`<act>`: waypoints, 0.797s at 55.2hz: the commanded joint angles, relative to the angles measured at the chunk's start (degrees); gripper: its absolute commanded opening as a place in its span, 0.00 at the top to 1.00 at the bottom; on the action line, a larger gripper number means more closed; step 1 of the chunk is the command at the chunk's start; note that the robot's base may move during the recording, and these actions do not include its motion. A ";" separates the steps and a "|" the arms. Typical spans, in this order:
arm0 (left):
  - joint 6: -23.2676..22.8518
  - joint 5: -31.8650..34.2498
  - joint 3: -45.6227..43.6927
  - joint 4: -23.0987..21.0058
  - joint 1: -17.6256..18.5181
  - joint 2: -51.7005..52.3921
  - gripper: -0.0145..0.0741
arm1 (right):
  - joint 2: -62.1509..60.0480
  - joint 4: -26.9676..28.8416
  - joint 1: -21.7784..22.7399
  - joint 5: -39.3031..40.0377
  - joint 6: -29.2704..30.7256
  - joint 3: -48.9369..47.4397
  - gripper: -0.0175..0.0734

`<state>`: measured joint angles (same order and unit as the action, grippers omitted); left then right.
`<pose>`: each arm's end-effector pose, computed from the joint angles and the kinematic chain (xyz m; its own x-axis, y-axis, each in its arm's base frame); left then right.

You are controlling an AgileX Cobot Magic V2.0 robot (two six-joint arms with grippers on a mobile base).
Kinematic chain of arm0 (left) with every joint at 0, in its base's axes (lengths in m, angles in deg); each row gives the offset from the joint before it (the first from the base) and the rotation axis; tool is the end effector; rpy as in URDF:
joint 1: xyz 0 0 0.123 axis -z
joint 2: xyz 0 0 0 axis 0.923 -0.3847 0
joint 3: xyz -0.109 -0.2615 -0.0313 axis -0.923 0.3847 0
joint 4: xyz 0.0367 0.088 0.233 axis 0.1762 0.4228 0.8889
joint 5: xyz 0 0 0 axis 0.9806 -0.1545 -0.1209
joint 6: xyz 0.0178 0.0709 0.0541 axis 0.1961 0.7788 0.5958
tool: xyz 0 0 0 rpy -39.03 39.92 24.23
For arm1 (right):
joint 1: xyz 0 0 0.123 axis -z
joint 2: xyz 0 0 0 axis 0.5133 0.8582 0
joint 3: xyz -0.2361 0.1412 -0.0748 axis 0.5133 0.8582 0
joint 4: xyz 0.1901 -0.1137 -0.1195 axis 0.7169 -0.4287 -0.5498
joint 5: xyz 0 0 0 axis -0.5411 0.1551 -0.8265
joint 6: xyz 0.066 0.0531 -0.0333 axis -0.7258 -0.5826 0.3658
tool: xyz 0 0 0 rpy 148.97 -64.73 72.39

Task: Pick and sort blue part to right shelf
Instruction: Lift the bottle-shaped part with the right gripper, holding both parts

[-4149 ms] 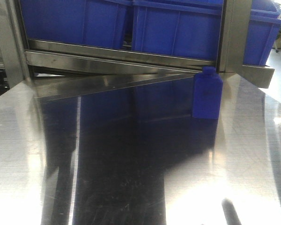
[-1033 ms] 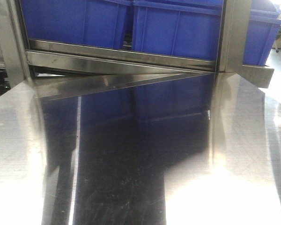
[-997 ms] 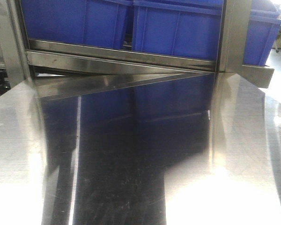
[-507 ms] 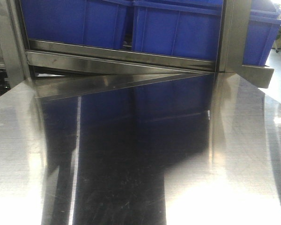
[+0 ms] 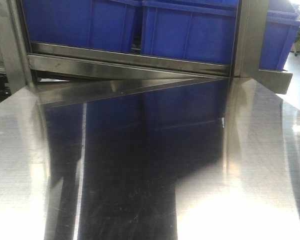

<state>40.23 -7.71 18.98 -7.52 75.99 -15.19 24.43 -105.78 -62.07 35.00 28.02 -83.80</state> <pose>0.0192 0.0042 0.2973 -0.0949 0.0327 -0.9950 0.0757 0.9968 0.0256 0.0290 -0.0022 0.3002 0.0230 -0.0025 -0.9997 -0.3509 0.9363 -0.0104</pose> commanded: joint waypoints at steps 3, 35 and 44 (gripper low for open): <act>-0.36 5.67 -1.32 0.31 0.42 -0.94 0.48 | 0.72 -1.83 -0.13 5.71 0.38 -1.47 0.59; -0.36 5.67 -1.32 0.31 0.42 -0.94 0.48 | 0.72 -1.83 -0.13 5.71 0.38 -1.47 0.59; -0.36 5.67 -1.32 0.31 0.42 -0.94 0.48 | 0.72 -1.83 -0.13 5.71 0.38 -1.47 0.59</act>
<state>40.23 -7.71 18.98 -7.52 75.99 -15.19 24.43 -105.78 -62.07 35.00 28.12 -83.80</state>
